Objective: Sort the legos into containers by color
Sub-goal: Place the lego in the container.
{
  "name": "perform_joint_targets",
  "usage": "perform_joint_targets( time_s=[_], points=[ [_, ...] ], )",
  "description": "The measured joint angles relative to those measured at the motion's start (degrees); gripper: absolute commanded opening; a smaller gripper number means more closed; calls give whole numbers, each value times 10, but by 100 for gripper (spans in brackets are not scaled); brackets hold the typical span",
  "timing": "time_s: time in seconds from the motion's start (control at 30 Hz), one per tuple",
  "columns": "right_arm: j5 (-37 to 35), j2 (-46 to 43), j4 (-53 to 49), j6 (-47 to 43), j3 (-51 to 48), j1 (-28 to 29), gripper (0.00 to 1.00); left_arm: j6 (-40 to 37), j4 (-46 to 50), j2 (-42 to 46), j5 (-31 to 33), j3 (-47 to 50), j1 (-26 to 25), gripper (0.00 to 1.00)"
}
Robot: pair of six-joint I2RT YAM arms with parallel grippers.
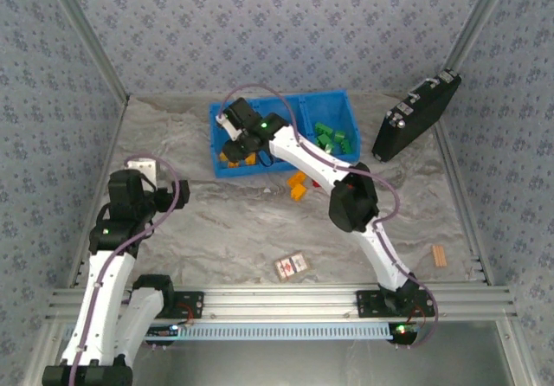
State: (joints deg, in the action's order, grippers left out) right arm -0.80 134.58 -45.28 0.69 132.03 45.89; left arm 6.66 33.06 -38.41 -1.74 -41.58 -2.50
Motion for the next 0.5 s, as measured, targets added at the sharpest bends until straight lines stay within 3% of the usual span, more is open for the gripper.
perform_joint_targets(
  time_s=[0.2,0.5],
  points=[
    [7,83,-4,-8,75,-18,44,0,-6,9,-15,5,0,100],
    [16,99,-3,-12,97,-21,58,-2,-9,8,-17,7,0,100]
  ],
)
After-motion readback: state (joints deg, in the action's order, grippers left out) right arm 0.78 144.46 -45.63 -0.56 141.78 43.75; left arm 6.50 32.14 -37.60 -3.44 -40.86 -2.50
